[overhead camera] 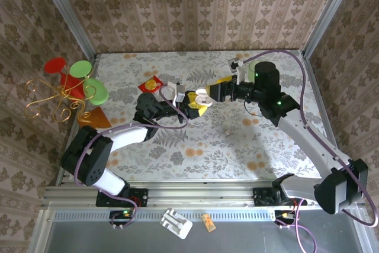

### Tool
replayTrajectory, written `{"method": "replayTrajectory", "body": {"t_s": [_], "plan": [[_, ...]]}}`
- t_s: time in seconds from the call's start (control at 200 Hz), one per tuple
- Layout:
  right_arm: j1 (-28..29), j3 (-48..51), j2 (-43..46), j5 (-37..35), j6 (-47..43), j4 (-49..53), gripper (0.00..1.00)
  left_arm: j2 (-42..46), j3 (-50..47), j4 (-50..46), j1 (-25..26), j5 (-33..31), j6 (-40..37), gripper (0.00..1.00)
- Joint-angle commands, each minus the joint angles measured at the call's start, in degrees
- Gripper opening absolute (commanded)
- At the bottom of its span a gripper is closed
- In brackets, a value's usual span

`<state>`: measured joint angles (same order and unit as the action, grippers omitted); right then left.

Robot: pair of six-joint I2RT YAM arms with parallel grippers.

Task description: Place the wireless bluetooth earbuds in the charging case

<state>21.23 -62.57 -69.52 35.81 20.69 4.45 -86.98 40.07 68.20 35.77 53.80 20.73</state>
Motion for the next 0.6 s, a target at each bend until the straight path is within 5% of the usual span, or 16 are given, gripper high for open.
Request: {"method": "replayTrajectory", "body": {"t_s": [0.0, 0.285, 0.595], "plan": [[-0.2, 1.9, 4.5, 0.1, 2.1, -2.7, 0.86, 1.2, -0.4, 3.5, -1.0, -0.7, -1.6, 0.22], [-0.2, 7.0, 13.5, -16.1, 3.0, 6.8, 0.91, 1.7, -2.4, 4.0, -3.2, -5.0, -2.9, 0.22], [-0.3, 12.0, 11.3, -28.0, 6.7, 17.8, 0.89, 3.1, -4.8, 4.0, -4.2, -8.0, -3.6, 0.22]]}}
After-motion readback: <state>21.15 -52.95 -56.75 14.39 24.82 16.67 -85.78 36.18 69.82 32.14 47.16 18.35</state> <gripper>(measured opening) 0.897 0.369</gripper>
